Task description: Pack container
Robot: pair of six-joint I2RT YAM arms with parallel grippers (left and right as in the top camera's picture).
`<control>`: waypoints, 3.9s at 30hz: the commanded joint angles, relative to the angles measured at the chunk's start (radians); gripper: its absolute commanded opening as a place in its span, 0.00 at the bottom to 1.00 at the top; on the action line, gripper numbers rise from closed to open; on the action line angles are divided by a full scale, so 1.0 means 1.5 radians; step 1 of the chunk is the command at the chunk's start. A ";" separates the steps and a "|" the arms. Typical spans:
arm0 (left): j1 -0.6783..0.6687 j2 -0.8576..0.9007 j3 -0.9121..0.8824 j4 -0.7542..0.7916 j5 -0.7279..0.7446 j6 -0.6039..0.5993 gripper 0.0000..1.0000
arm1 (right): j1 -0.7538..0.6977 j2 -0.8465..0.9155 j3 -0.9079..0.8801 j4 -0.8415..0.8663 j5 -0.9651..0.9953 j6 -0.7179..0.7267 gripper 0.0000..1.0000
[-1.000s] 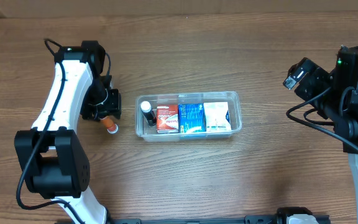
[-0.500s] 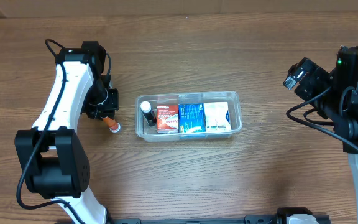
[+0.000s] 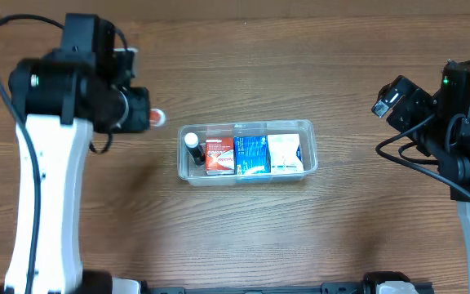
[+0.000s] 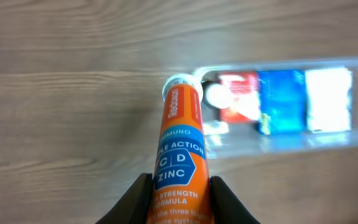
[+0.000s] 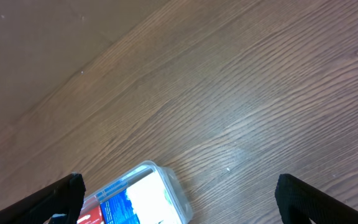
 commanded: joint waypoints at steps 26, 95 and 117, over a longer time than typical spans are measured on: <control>-0.185 -0.003 -0.359 0.214 -0.076 -0.006 0.20 | -0.001 -0.002 0.010 0.003 -0.001 -0.002 1.00; 0.090 -0.202 -0.136 0.073 -0.127 -0.126 1.00 | -0.001 -0.103 -0.045 0.016 0.036 -0.117 1.00; 0.090 -0.176 -0.136 0.073 -0.127 -0.126 1.00 | -0.003 -0.802 -0.802 0.293 -0.044 -0.214 1.00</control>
